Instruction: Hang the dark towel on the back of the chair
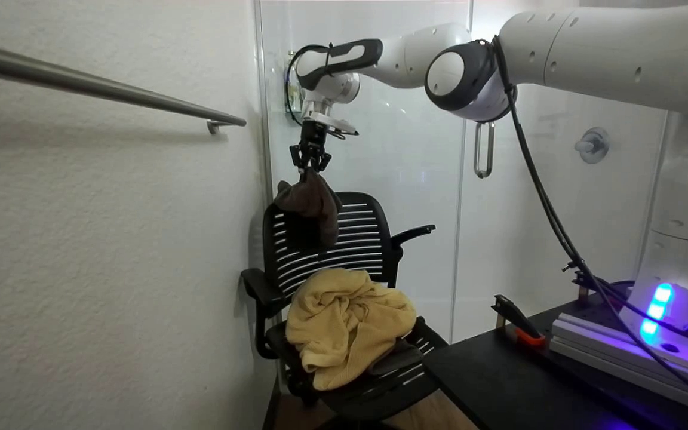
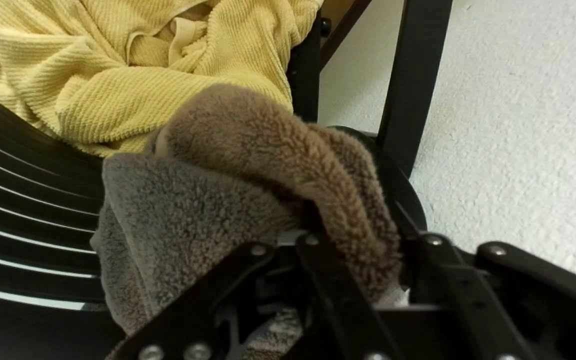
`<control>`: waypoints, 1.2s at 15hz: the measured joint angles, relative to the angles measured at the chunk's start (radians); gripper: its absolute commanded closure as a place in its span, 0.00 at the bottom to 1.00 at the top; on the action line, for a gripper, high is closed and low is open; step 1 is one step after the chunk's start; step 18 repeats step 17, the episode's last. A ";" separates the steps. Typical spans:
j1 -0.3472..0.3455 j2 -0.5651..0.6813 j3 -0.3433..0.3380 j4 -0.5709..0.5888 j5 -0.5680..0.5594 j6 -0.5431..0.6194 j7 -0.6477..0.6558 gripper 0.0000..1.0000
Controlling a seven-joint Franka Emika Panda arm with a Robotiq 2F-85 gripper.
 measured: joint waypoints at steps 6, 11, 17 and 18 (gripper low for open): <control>-0.005 -0.009 -0.026 0.005 -0.023 -0.003 0.107 0.00; 0.052 -0.072 -0.082 0.005 -0.099 -0.138 0.210 0.00; 0.088 -0.091 -0.060 0.012 -0.067 -0.085 0.224 0.00; 0.088 -0.091 -0.060 0.012 -0.067 -0.085 0.224 0.00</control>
